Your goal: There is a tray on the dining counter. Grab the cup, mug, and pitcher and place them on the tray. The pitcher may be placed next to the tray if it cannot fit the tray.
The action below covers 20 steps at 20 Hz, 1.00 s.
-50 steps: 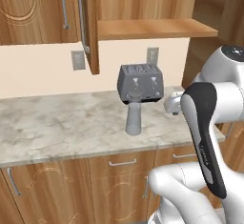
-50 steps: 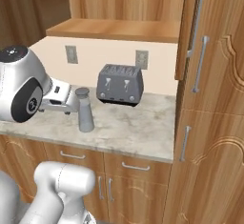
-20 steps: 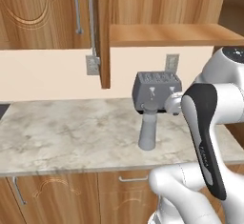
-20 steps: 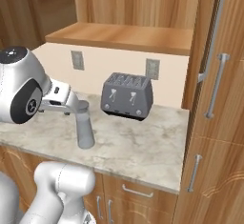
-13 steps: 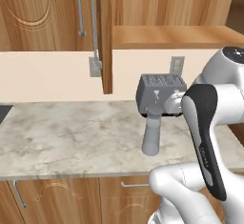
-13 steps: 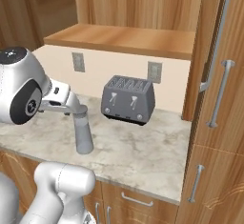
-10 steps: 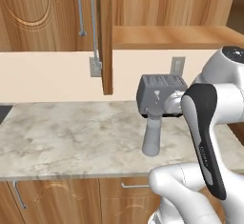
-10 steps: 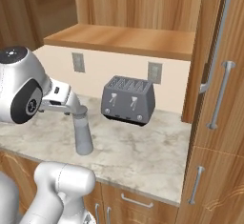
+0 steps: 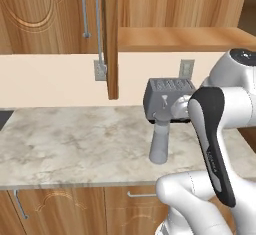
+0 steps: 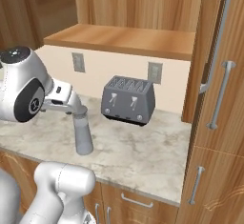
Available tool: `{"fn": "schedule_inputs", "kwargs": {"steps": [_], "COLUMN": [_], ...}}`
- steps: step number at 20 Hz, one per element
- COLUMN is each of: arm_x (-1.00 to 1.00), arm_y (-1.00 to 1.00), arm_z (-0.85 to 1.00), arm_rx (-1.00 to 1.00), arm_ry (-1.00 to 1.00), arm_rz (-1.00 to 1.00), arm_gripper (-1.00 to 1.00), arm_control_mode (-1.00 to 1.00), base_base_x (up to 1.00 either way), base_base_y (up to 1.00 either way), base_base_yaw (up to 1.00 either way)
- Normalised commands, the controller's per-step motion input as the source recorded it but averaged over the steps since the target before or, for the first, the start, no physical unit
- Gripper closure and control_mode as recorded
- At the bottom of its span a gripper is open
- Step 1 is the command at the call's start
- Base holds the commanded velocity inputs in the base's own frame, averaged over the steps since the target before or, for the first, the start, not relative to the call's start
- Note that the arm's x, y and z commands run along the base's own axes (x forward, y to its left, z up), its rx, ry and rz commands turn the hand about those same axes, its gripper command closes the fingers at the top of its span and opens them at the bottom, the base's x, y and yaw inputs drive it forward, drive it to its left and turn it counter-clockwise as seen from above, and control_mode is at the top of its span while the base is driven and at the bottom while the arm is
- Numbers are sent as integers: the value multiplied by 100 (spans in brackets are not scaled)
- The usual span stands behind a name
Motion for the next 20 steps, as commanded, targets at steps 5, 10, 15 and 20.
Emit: {"fn": "schedule_inputs", "kwargs": {"steps": [5,10,15,20], "arm_x": [42,35,28,28], "arm_y": [0,0,5,1], "arm_z": [-34,-37,-40,-39], "arm_rx": [0,0,-2,-6], "arm_ry": [0,0,0,0], "arm_rz": [6,9,4,2], "arm_gripper": [-100,-100,-100,-100], "arm_control_mode": [-100,-100,-100,-100], "base_base_x": [0,0,0,0], "base_base_y": [0,0,0,0], "base_base_yaw": [0,0,0,0]}}
